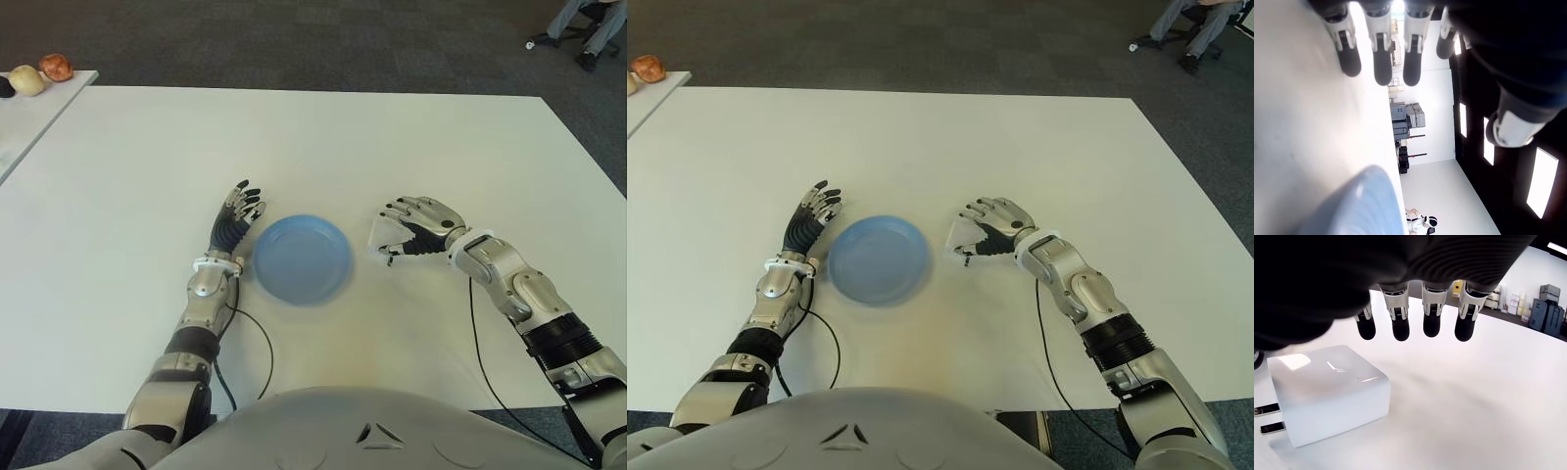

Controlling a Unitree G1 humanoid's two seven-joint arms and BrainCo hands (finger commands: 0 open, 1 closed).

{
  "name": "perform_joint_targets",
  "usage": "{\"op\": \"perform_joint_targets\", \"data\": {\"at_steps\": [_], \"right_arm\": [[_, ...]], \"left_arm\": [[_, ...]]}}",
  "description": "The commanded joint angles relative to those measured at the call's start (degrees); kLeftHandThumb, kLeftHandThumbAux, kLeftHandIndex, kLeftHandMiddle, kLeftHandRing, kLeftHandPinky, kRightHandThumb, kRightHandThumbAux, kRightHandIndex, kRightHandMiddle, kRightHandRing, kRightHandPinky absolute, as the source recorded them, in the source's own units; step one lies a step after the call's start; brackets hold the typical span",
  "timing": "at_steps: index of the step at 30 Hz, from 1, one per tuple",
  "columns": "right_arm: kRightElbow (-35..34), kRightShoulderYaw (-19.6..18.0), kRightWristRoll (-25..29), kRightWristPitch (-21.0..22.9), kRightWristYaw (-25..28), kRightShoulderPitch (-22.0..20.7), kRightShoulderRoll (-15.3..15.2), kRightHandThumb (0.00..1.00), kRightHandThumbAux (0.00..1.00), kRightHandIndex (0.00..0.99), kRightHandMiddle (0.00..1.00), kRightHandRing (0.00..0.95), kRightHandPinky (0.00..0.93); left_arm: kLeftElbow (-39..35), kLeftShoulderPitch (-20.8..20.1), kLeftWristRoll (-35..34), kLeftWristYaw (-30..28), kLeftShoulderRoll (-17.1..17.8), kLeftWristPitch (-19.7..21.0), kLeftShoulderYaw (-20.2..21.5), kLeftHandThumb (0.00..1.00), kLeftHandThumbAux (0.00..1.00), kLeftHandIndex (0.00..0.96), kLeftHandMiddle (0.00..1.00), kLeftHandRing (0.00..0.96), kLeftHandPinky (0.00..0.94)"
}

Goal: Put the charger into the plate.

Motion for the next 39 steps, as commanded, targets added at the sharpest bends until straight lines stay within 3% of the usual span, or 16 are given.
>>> {"op": "perform_joint_targets", "data": {"at_steps": [1,23,39], "right_arm": [[0.02,-0.11,0.18,0.38,0.86,0.75,0.43,0.325,0.140,0.000,0.000,0.000,0.000],[1.27,0.20,0.96,2.55,3.55,1.60,3.17,0.323,0.125,0.000,0.000,0.000,0.000],[1.88,0.29,1.78,3.39,3.47,2.24,4.54,0.327,0.130,0.000,0.000,0.000,0.000]], "left_arm": [[0.92,3.94,-0.03,-0.95,-1.02,3.14,-0.78,0.000,0.554,0.096,0.209,0.197,0.185],[-5.36,7.34,-0.17,-2.26,-0.28,6.13,-0.97,0.000,0.562,0.087,0.202,0.193,0.185],[-5.73,7.43,0.07,-2.91,0.05,6.46,-0.83,0.000,0.551,0.083,0.198,0.191,0.190]]}}
